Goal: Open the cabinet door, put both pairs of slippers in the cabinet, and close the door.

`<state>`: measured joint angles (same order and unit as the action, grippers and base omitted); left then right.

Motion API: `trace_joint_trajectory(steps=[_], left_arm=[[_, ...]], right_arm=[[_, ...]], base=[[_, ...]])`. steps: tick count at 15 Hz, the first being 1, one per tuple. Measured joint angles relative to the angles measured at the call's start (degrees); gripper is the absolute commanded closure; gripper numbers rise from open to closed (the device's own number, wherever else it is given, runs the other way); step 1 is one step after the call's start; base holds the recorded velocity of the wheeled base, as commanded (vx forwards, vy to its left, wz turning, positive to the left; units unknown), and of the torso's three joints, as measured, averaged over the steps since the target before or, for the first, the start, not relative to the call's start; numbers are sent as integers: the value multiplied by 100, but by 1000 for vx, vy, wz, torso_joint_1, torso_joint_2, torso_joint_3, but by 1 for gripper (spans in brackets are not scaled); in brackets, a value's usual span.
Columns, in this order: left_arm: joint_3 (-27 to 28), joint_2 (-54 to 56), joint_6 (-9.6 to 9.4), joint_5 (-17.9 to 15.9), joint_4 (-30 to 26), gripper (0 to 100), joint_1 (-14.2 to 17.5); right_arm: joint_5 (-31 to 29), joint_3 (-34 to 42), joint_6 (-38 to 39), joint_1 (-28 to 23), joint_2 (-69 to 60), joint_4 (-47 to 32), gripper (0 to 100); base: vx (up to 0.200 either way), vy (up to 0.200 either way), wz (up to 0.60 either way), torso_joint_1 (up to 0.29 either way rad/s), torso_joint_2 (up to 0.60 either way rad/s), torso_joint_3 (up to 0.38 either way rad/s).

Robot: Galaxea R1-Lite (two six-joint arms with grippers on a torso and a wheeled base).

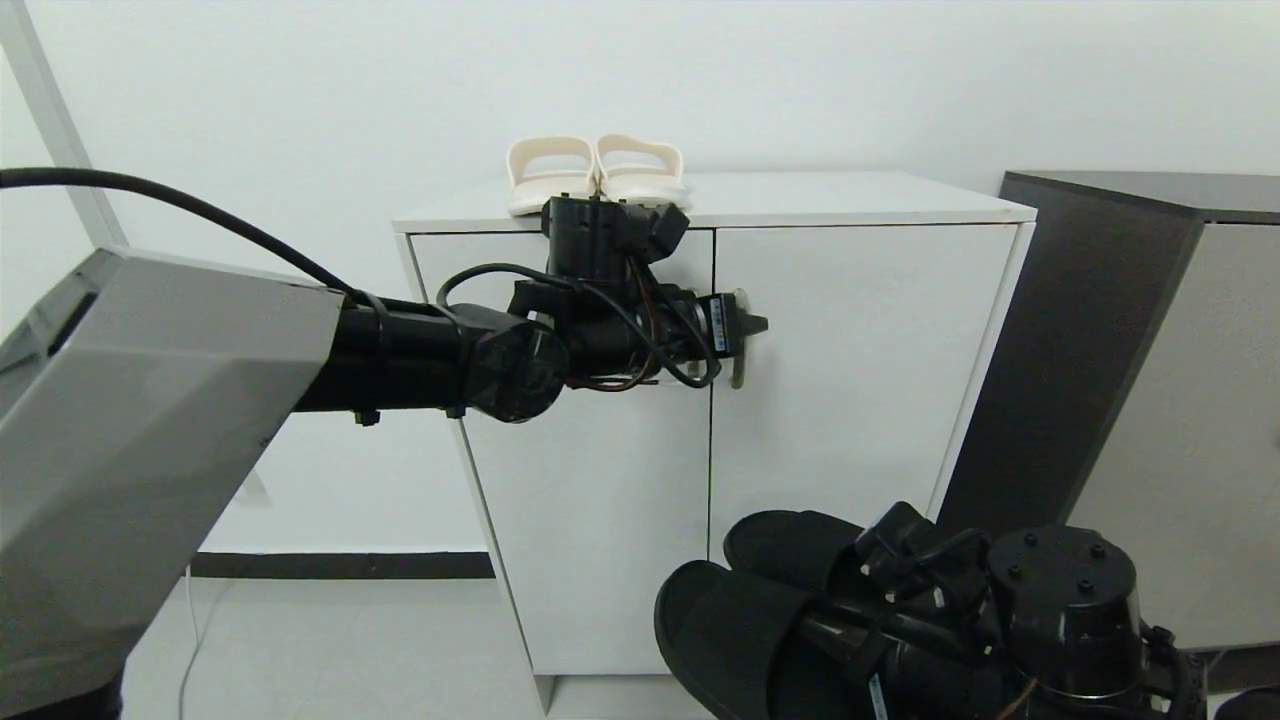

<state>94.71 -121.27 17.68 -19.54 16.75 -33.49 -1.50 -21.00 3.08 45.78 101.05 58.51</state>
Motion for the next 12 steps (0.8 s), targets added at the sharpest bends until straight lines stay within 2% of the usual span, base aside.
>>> trace_joint_trajectory(steps=[2,4,6,12], left_arm=[[-50,33,49,-141,-20,100,-11],[-185,126,154,-156,5,100,-39],[-461,289,172,-169,43,100,-121],[-1775,1074,162,-156,621,100,-334]], right_arm=[[2,9,0,2,2,0,100],[2,30,0,6,5,2,100],[30,91,0,34,-9,6,100],[506,528,-33,290,-221,238,100]], base=[[0,0,0,0,0,0],[0,0,0,0,0,0],[0,0,0,0,0,0],[0,0,0,0,0,0]])
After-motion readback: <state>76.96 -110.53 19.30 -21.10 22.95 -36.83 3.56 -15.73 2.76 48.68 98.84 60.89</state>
